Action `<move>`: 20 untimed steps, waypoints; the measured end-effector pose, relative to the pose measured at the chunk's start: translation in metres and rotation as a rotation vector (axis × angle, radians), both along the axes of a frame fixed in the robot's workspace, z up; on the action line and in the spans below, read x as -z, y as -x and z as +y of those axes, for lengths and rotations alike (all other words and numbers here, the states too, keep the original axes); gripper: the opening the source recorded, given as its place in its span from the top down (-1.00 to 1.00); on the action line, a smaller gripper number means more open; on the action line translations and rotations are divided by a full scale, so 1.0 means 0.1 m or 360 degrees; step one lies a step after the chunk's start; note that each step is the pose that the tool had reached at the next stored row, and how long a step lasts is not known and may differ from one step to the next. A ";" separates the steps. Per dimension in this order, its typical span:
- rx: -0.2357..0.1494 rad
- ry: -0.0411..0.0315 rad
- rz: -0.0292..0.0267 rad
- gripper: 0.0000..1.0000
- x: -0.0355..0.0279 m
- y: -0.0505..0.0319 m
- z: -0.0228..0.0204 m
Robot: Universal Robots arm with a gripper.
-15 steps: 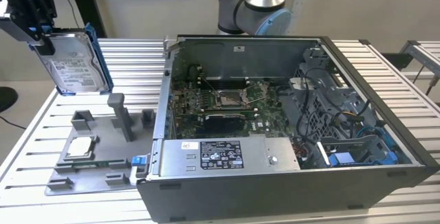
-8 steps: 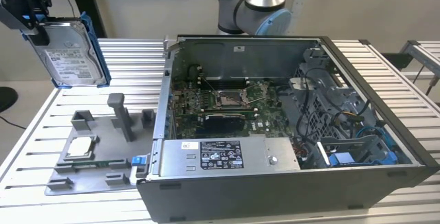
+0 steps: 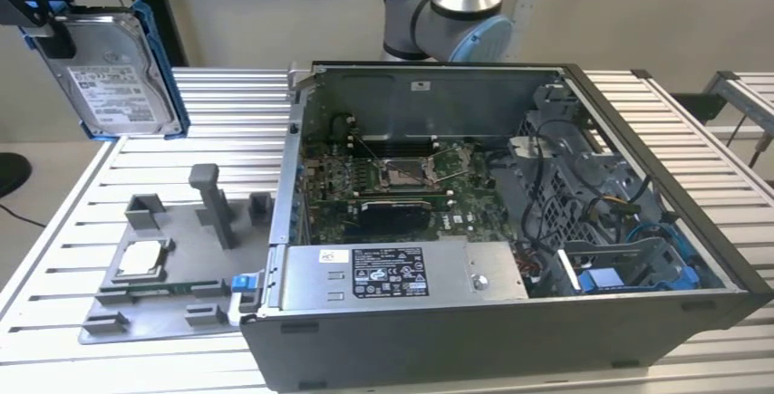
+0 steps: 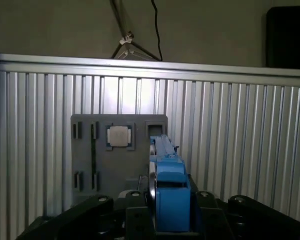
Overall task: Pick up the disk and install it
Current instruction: 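Pick up the disk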
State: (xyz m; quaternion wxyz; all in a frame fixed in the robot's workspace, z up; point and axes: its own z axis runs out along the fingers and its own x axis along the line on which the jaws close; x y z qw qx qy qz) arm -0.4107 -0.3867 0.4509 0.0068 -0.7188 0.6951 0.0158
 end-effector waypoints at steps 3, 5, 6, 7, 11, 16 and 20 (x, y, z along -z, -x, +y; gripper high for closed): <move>0.0000 0.0000 -0.00003 1.00 -0.087 0.000 0.000; 0.0000 0.0000 -0.00002 1.00 -0.149 0.000 0.000; 0.0000 0.0000 -0.00002 1.00 -0.179 0.000 0.000; 0.0000 0.0000 -0.00003 1.00 -0.209 0.000 0.000; 0.0000 0.0000 -0.00001 1.00 -0.319 0.000 0.000; 0.0000 0.0000 -0.00002 1.00 -0.350 0.000 0.000; 0.0000 0.0000 -0.00001 1.00 -0.350 -0.001 0.000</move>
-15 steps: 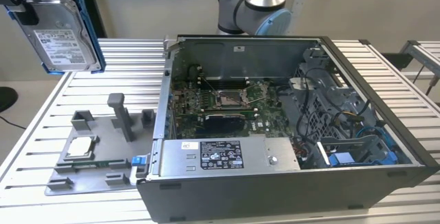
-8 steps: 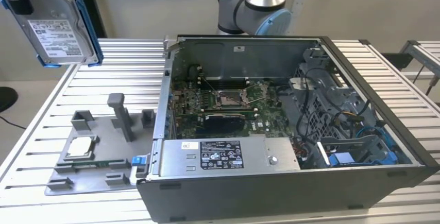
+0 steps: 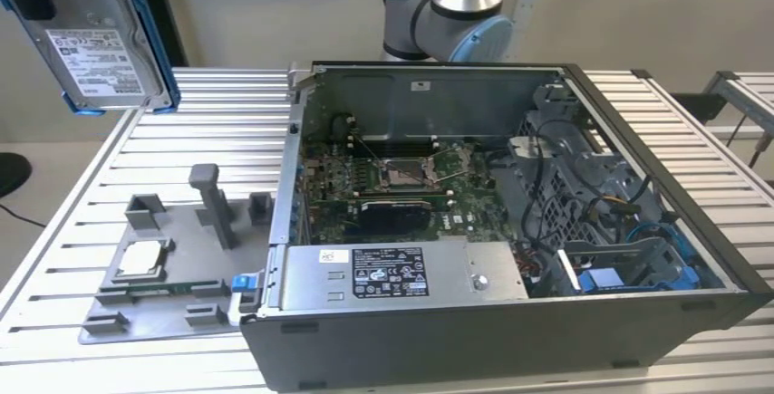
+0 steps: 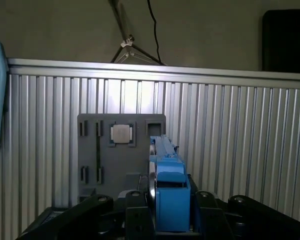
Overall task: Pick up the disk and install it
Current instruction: 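Pick up the disk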
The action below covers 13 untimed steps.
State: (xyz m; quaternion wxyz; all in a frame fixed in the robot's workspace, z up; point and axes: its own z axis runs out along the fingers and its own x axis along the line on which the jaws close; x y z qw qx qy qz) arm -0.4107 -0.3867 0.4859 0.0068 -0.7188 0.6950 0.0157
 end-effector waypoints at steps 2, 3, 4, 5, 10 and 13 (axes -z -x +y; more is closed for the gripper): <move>0.0000 0.0000 0.00004 1.00 -0.001 -0.014 0.000; 0.0000 0.0000 0.00003 1.00 -0.001 -0.026 0.000; 0.0000 0.0000 0.00007 1.00 -0.001 -0.043 0.000; 0.0000 0.0000 0.00013 1.00 -0.002 -0.064 0.000; 0.0000 0.0000 0.00047 1.00 -0.003 -0.198 0.000; 0.0000 0.0000 0.00062 1.00 -0.003 -0.293 0.000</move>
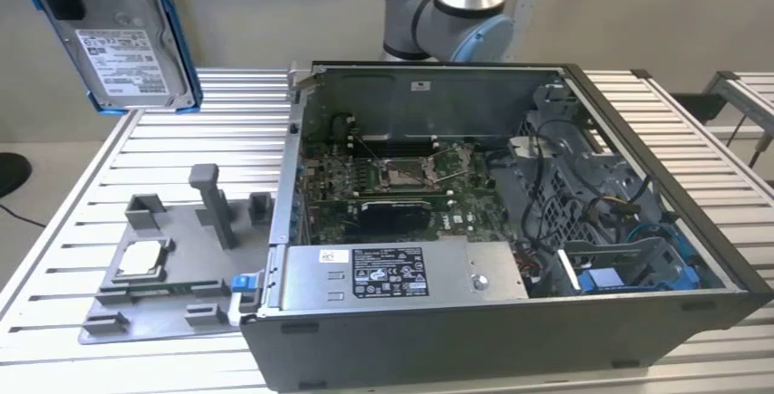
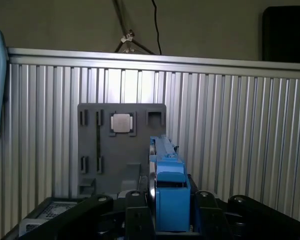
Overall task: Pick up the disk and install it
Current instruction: 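Pick up the disk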
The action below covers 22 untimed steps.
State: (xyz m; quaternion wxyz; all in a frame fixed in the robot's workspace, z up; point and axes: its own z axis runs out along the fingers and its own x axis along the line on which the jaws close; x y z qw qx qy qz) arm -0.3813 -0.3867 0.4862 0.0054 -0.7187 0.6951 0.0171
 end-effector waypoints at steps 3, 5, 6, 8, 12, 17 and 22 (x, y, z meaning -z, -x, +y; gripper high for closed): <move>0.0000 0.0000 0.00016 1.00 0.000 -0.105 0.000; 0.0000 0.0000 0.00027 1.00 0.000 -0.185 0.000; 0.0000 0.0000 0.00033 1.00 0.000 -0.224 0.000; 0.0000 0.0000 0.00046 1.00 -0.001 -0.303 0.000; 0.0000 0.0000 0.00065 1.00 0.000 -0.461 0.000; 0.0000 0.0000 0.00093 1.00 0.000 -0.659 0.000; 0.0000 0.0000 0.00126 1.00 0.000 -0.873 0.000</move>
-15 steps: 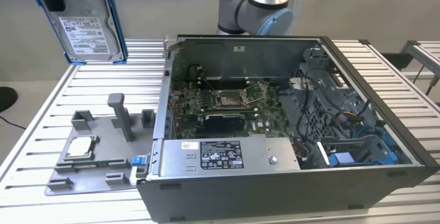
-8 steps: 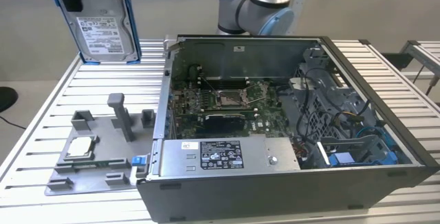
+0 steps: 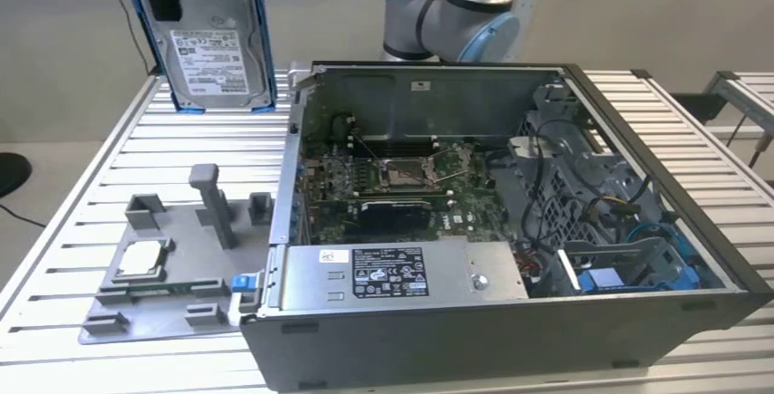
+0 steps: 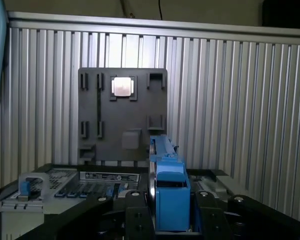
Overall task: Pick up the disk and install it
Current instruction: 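Pick up the disk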
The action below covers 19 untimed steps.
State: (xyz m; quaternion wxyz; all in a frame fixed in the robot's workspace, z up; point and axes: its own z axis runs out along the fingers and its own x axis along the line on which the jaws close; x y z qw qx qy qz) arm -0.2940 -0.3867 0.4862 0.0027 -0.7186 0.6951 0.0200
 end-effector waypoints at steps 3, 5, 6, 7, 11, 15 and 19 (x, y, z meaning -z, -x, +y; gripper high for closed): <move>0.0000 0.0000 0.00020 1.00 0.000 -0.124 0.000; 0.0000 0.0000 0.00033 1.00 0.000 -0.209 0.000; 0.0000 0.0000 0.00041 1.00 0.000 -0.250 0.000; 0.0000 0.0000 0.00048 1.00 0.000 -0.292 0.000; 0.0000 0.0000 0.00075 1.00 0.000 -0.457 0.000; 0.0000 0.0000 0.00101 1.00 0.000 -0.622 0.000; 0.0000 0.0000 0.00127 1.00 0.000 -0.797 0.000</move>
